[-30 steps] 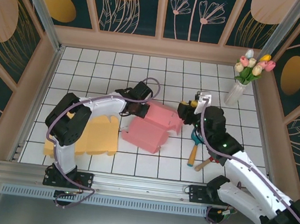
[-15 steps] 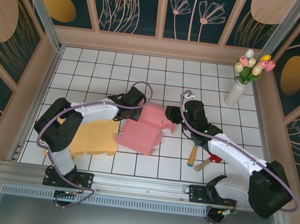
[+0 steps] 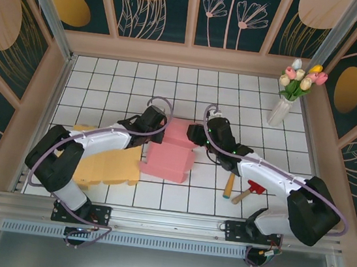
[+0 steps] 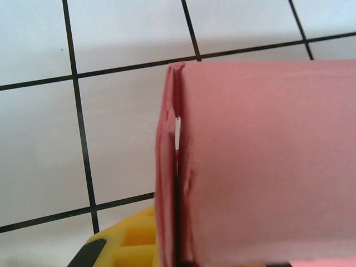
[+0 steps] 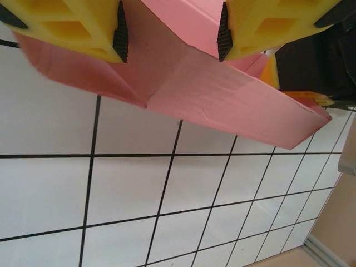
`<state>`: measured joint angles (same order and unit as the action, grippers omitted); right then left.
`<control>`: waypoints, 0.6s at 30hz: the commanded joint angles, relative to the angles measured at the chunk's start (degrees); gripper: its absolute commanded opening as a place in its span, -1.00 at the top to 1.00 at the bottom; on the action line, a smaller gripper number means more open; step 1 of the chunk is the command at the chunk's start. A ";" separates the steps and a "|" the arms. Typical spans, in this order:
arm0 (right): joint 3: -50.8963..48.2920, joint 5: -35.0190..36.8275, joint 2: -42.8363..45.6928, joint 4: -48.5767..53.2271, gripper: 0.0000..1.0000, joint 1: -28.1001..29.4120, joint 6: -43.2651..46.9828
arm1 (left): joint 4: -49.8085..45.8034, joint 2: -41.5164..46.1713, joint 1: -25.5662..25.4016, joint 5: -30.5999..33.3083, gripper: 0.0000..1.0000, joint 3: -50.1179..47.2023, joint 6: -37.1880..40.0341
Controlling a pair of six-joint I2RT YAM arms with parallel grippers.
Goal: Fold the paper box
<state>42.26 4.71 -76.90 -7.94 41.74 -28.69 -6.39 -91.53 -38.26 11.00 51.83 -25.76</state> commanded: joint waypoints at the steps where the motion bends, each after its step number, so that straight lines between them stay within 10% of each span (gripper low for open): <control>1: 1.19 0.20 -0.57 -4.45 0.01 0.30 -2.69 | 3.26 2.35 0.05 -0.71 1.00 -1.25 -2.23; 13: 0.44 -8.95 -4.14 -19.44 0.03 0.32 -4.01 | 6.21 2.71 0.03 -5.64 1.00 -2.48 -3.15; 18: -1.27 -2.37 -2.18 -14.01 0.04 0.45 -2.38 | 5.20 2.84 0.06 -0.82 1.00 -2.53 -3.64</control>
<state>41.98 0.27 -80.53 -21.19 41.78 -32.08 -2.55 -90.24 -37.78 8.88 49.80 -29.26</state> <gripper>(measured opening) 0.483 0.077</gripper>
